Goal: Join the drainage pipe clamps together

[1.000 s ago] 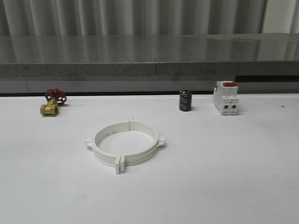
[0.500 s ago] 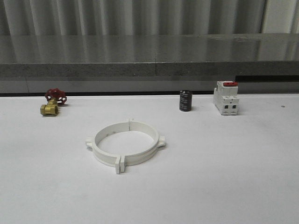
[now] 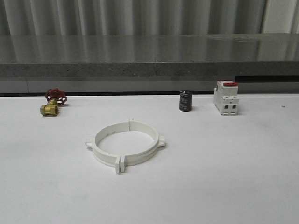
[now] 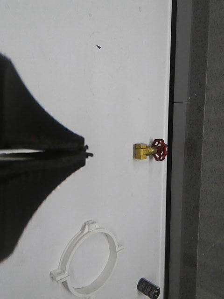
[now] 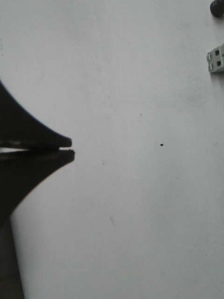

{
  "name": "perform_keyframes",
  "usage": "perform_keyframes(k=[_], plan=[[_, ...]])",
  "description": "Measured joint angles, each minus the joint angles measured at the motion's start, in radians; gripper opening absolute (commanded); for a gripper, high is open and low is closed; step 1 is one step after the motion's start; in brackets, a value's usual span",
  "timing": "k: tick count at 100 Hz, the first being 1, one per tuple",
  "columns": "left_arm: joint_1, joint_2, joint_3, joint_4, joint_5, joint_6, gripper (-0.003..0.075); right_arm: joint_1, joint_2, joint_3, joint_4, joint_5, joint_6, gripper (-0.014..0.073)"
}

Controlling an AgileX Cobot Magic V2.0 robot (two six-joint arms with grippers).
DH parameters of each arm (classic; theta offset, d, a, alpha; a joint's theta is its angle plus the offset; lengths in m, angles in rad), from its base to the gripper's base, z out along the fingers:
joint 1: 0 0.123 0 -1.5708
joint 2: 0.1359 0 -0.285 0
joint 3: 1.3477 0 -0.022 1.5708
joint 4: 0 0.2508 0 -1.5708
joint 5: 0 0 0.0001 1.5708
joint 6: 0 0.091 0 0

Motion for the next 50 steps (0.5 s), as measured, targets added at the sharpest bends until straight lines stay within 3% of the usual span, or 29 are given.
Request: perform_keyframes(k=[50], plan=[[0.000,0.000,0.000,0.000,0.000,0.000,-0.0020,0.000,0.000,0.000,0.000,0.012,0.000,-0.0069]])
